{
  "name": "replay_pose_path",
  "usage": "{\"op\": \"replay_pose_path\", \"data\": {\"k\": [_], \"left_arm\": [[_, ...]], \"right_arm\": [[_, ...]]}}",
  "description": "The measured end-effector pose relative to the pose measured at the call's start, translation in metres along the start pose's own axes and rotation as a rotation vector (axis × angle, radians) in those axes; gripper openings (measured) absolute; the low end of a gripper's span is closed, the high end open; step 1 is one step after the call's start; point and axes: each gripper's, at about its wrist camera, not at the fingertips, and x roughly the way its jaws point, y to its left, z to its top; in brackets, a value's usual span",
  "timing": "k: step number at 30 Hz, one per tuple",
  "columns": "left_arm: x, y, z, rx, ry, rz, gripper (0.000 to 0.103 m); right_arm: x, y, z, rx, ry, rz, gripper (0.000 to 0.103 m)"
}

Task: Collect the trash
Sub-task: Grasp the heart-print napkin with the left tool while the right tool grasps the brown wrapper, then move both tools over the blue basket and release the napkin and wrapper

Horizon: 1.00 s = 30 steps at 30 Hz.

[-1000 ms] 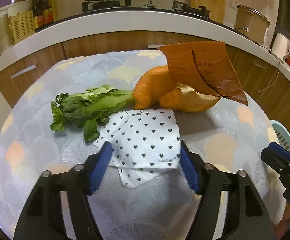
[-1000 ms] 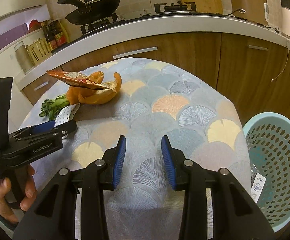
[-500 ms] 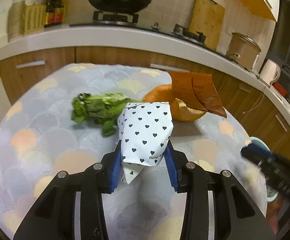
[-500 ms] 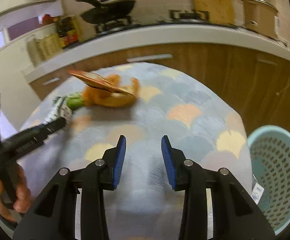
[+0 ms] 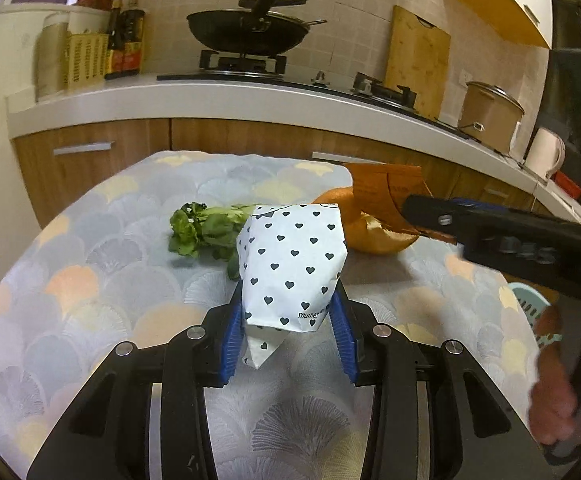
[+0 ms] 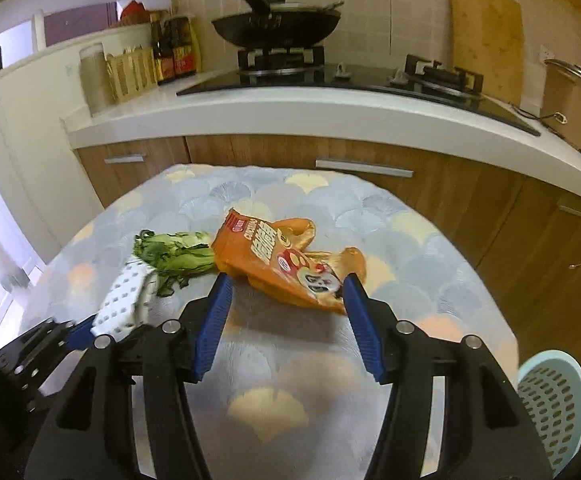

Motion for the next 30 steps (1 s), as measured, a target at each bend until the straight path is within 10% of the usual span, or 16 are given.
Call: {"op": "replay_pose_path", "data": {"k": [5,7,12,30], "left_arm": [[0.002,0.004,0.000,-0.013,0.005,-0.017,0.038],[0.002,0.004,0.000,-0.018,0.006,-0.018,0.038],[-0.001,0.003,0.000,-0.014,0.002,-0.028,0.038],[-0.056,-0.082,0.030,0.128,-0.099,-0.196,0.038]], "right_arm": [[0.022,0.008,0.010,-0.022,0.050,-0.034,0.051],[0.027,0.013,0.010,-0.040,0.063,-0.029,0.025],[0.012,0.010,0.006,-0.006,0.028,0.024,0.005],[-0.118,-0.094,-0.039,0.230,-0.118,-0.040,0.003]]}}
